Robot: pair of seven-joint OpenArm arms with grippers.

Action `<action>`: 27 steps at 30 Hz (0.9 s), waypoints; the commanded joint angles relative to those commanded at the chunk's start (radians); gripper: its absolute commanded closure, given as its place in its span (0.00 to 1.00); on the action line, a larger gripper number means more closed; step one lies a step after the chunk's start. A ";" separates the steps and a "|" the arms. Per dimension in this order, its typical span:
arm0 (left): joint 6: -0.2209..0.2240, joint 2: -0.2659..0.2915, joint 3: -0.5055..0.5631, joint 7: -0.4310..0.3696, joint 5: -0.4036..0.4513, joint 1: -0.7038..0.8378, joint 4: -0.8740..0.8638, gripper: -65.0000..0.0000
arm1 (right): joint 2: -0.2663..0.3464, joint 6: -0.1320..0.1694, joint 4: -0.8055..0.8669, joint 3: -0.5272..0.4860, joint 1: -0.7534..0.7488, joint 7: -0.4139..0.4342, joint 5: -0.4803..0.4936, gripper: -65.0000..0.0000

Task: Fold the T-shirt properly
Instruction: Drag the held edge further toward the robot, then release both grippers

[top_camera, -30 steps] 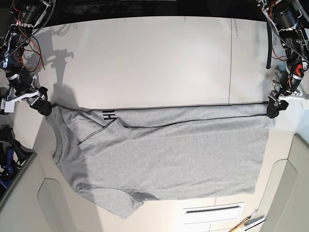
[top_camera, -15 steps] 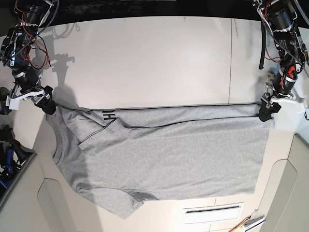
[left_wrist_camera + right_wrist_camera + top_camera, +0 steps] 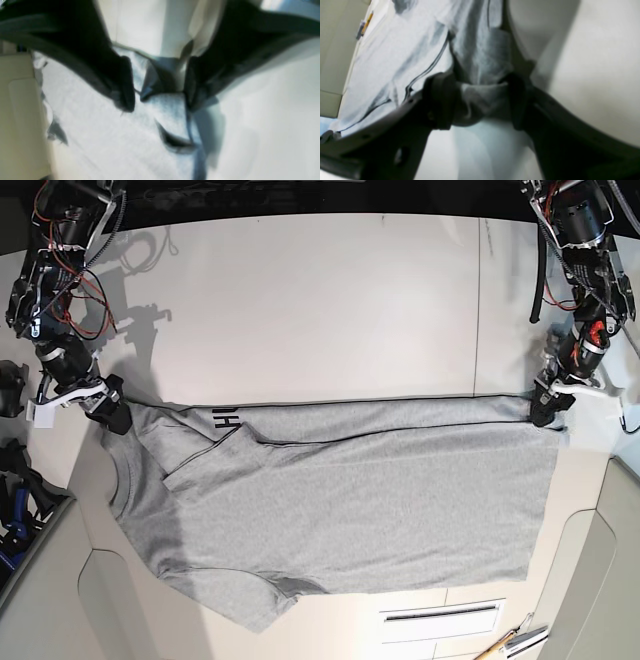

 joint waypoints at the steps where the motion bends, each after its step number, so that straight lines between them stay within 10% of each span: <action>1: 0.000 0.000 0.000 -0.003 0.000 0.000 0.000 0.76 | 0.000 0.000 0.000 0.000 0.000 0.001 0.000 0.48; 4: -0.020 0.000 0.000 -0.005 0.000 -0.003 0.000 1.00 | 0.000 0.000 0.000 0.000 0.001 0.008 -0.042 0.69; 7: -0.020 0.000 0.000 -0.005 -0.004 -0.003 0.000 1.00 | 0.001 0.000 0.000 0.000 0.005 0.011 -0.116 1.00; 27: -0.020 0.000 -0.002 0.085 -0.008 0.096 0.213 1.00 | 0.007 0.005 0.165 0.054 -0.123 -0.089 -0.031 1.00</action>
